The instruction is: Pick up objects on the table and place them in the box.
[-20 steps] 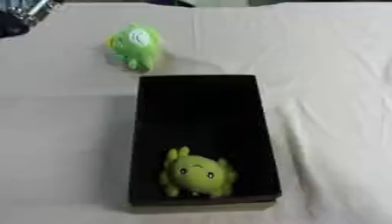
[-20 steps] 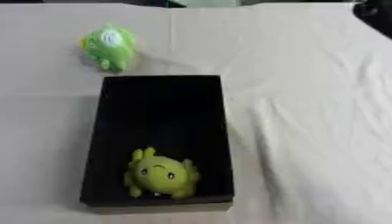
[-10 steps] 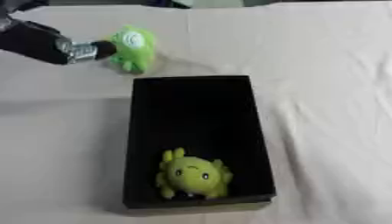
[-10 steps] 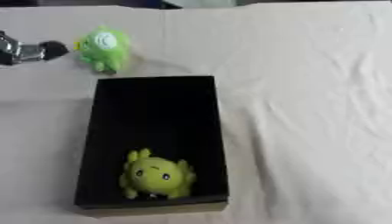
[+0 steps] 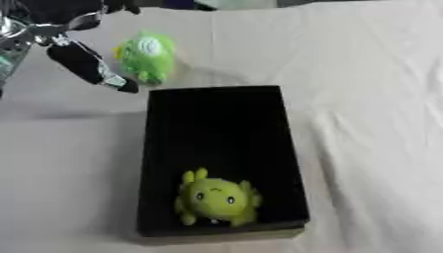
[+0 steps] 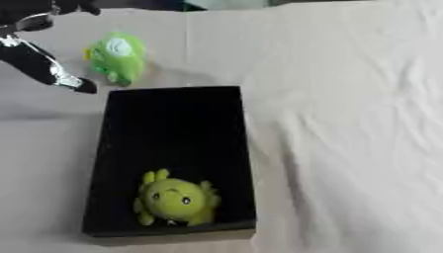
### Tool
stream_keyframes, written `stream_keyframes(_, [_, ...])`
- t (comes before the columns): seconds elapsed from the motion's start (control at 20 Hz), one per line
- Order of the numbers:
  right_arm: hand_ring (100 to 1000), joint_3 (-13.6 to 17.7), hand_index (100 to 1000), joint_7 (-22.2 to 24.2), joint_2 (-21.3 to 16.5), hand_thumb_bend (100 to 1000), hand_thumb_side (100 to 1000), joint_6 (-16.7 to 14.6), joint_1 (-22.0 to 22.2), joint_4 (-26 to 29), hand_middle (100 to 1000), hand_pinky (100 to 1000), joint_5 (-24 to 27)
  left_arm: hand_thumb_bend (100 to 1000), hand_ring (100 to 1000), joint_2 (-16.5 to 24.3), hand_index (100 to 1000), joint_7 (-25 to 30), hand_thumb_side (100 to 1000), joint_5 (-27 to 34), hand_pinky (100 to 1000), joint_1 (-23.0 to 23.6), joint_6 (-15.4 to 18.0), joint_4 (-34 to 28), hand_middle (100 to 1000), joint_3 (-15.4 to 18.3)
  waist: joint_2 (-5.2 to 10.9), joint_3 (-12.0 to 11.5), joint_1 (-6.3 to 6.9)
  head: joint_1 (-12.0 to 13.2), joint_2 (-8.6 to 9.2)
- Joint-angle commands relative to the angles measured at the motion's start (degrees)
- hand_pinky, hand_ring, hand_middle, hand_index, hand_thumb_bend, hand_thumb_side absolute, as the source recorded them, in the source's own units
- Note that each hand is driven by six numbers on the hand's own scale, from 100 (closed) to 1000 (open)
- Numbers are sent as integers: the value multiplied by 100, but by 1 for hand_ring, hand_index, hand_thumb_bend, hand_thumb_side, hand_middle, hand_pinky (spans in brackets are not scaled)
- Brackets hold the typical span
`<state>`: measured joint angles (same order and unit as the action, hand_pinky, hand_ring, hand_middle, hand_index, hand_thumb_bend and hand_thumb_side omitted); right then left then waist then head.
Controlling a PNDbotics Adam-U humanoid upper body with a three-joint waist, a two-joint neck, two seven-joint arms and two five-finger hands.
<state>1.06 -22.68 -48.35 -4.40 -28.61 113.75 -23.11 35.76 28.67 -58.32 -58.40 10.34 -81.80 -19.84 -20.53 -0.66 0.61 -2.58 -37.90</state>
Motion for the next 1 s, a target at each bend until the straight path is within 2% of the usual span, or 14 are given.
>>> stream_keyframes(0.05, [793,100,827,-49,-64,100,1000,20,-30,84,714,821,54,722,900,-69,911,-77,639,-174,891,-211,0,275,892,125,99,20,-3,46,83])
stream_keyframes(0.5, [788,149,824,-111,58,100,1000,70,-5,84,708,821,84,577,880,-436,919,-410,542,-475,864,-420,-90,1196,897,250,17,135,30,124,178])
stream_keyframes(0.7, [785,158,822,-134,119,100,1000,84,-26,84,704,821,111,585,882,-522,925,-577,540,-596,866,-473,-131,1526,903,338,-28,192,53,151,230])
stream_keyframes(1.0, [781,169,818,-175,192,100,1000,70,-65,84,699,821,153,604,892,-595,937,-759,531,-1147,881,-540,-204,1978,918,484,-106,309,98,236,315])
